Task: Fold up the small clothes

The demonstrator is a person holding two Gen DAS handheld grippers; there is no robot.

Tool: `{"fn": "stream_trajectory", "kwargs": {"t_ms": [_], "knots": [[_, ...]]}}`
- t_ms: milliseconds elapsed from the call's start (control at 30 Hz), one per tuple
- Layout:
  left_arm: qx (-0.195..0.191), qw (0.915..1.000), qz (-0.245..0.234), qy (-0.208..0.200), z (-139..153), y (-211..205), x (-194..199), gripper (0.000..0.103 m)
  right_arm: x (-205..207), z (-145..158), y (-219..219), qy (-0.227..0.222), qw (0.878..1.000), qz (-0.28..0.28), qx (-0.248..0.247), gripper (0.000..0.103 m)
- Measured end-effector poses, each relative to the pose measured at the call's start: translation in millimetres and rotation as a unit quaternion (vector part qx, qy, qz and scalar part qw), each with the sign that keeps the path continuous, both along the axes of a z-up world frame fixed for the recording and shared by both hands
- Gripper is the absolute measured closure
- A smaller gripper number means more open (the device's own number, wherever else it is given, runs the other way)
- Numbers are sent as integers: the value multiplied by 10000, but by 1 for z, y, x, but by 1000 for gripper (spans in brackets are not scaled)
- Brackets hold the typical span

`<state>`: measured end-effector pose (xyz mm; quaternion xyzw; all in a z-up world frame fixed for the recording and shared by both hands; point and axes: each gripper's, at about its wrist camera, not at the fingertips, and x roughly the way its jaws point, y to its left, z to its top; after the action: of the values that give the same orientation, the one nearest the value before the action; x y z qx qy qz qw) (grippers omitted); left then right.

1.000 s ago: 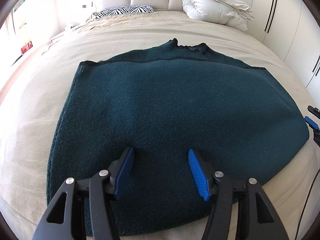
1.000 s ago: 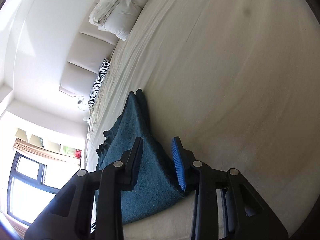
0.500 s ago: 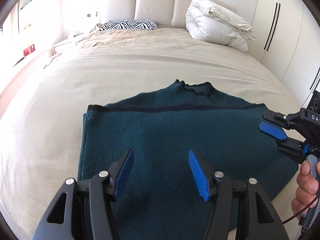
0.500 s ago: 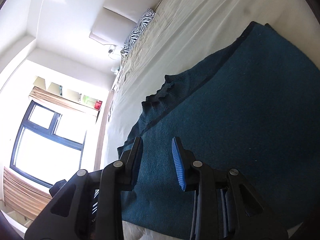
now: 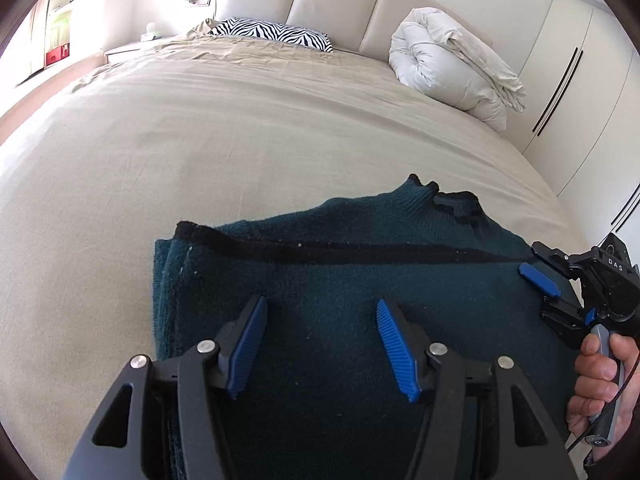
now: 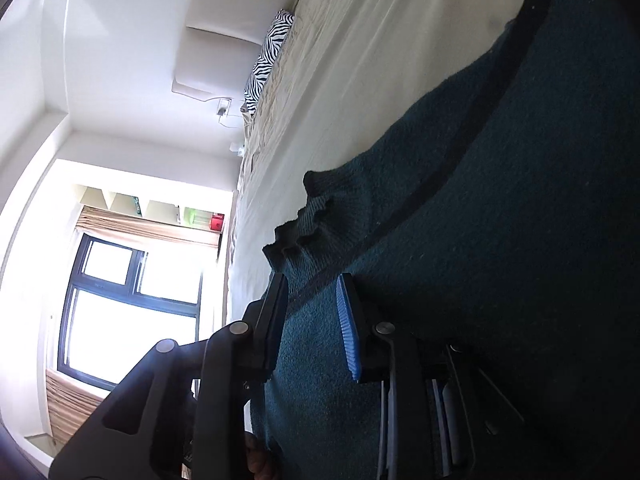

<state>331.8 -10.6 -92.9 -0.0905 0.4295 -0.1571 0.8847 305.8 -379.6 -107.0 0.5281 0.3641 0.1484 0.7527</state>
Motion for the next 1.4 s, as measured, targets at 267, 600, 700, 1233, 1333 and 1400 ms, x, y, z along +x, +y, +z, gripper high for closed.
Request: {"fn": "stream_trajectory", "kwargs": {"t_ms": [267, 600, 700, 1233, 1333, 1400], "knots": [[-746, 9972, 2, 64, -1, 19, 1, 41, -52, 3, -104, 83, 9916, -1274, -219, 78], [-779, 9967, 127, -188, 34, 23, -80, 34, -106, 57, -1, -383, 9981, 335, -343, 75], [-492, 9987, 106, 122, 11, 23, -91, 35, -106, 34, 62, -40, 9931, 1096, -421, 75], [-1569, 9824, 561, 845, 9, 114, -116, 26, -174, 53, -10, 128, 9969, -11, -779, 42], [-1737, 9778, 348, 1118, 0, 107, -110, 27, -157, 66, 12, -17, 9969, 362, -702, 42], [-2021, 9704, 317, 1282, -2, 107, -104, 28, -142, 72, 32, -104, 9965, 609, -562, 42]]}}
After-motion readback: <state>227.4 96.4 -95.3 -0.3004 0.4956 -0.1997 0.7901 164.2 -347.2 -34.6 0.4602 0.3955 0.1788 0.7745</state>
